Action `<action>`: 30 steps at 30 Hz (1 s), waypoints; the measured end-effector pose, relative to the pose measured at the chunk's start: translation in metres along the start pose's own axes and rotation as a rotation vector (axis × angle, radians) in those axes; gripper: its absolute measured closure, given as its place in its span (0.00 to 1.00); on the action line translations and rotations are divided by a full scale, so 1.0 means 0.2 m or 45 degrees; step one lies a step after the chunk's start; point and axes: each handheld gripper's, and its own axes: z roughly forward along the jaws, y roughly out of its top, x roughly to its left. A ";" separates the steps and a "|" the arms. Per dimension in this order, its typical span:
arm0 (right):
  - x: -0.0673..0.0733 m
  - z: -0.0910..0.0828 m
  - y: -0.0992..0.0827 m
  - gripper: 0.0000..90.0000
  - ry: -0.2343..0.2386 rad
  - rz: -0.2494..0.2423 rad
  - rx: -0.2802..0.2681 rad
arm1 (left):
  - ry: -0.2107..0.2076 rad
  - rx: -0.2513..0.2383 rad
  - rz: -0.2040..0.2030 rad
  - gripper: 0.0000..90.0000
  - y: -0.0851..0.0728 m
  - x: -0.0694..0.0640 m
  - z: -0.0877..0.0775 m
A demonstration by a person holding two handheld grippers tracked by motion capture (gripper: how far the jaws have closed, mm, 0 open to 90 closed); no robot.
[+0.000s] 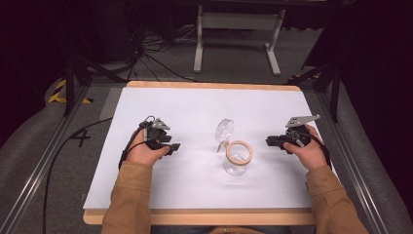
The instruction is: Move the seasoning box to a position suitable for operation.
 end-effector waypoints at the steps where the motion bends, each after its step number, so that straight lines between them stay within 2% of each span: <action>1: 0.01 -0.01 0.01 0.96 0.002 -0.025 -0.012 | -0.015 -0.008 0.008 0.56 0.01 -0.01 0.00; 4: 0.03 -0.04 0.02 1.00 0.057 -0.052 -0.065 | -0.021 -0.015 0.020 0.50 0.03 -0.04 0.00; 6: 0.04 -0.06 0.03 1.00 0.085 -0.055 -0.081 | -0.025 -0.006 0.049 0.48 0.05 -0.06 -0.02; 8: 0.04 -0.07 0.03 1.00 0.092 -0.061 -0.090 | -0.029 -0.029 0.070 0.44 0.06 -0.08 -0.04; 11: 0.06 -0.06 0.04 1.00 0.108 -0.068 -0.083 | -0.041 -0.042 0.073 0.40 0.07 -0.10 -0.06; 12: 0.07 -0.05 0.05 1.00 0.112 -0.076 -0.085 | -0.043 -0.034 0.079 0.39 0.07 -0.11 -0.07; 14: 0.09 -0.03 0.05 1.00 0.122 -0.088 -0.084 | -0.055 -0.059 0.076 0.38 0.08 -0.13 -0.08; 19: 0.15 0.05 0.06 1.00 0.188 -0.113 -0.080 | -0.085 -0.073 0.079 0.35 0.10 -0.17 -0.10; 20: 0.17 0.07 0.07 1.00 0.200 -0.121 -0.072 | -0.084 -0.059 0.086 0.35 0.11 -0.17 -0.10; 26: 0.22 0.15 0.06 1.00 0.242 -0.151 -0.042 | -0.087 -0.076 0.096 0.35 0.11 -0.19 -0.11; 30: 0.23 0.17 0.06 1.00 0.231 -0.168 -0.023 | -0.082 -0.067 0.097 0.35 0.11 -0.19 -0.11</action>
